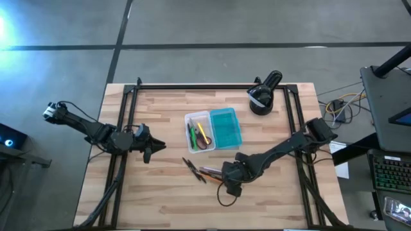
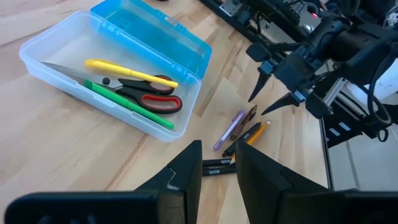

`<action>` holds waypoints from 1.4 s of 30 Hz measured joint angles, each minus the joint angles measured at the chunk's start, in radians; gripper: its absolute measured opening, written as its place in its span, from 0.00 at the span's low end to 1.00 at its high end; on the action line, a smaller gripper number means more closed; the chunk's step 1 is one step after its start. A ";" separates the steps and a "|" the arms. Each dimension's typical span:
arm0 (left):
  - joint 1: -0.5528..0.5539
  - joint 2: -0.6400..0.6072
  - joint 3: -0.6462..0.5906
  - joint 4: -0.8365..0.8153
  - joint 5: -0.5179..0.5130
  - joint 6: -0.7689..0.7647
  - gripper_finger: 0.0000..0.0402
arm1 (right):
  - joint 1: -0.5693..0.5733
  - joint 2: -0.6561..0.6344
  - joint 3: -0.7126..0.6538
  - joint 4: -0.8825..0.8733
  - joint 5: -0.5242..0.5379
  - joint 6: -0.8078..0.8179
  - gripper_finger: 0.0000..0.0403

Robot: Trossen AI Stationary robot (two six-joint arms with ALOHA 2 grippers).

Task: Pick & place school supplies into a supply box
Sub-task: Put the brown pen into the blue supply box

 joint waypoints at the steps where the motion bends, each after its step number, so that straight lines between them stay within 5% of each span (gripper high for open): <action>1: 0.000 0.000 0.000 0.000 0.000 0.000 0.20 | -0.003 0.003 0.000 0.017 -0.004 -0.021 0.44; 16: 0.000 0.020 0.000 -0.006 -0.001 0.000 0.20 | -0.008 0.060 0.003 0.040 -0.016 -0.125 0.43; 34: 0.000 0.030 0.000 -0.005 -0.006 -0.003 0.20 | -0.022 0.060 -0.020 0.017 -0.020 -0.123 0.10; 42: 0.000 0.030 0.000 -0.004 -0.007 -0.004 0.20 | -0.020 0.034 0.067 -0.122 -0.063 -0.126 0.08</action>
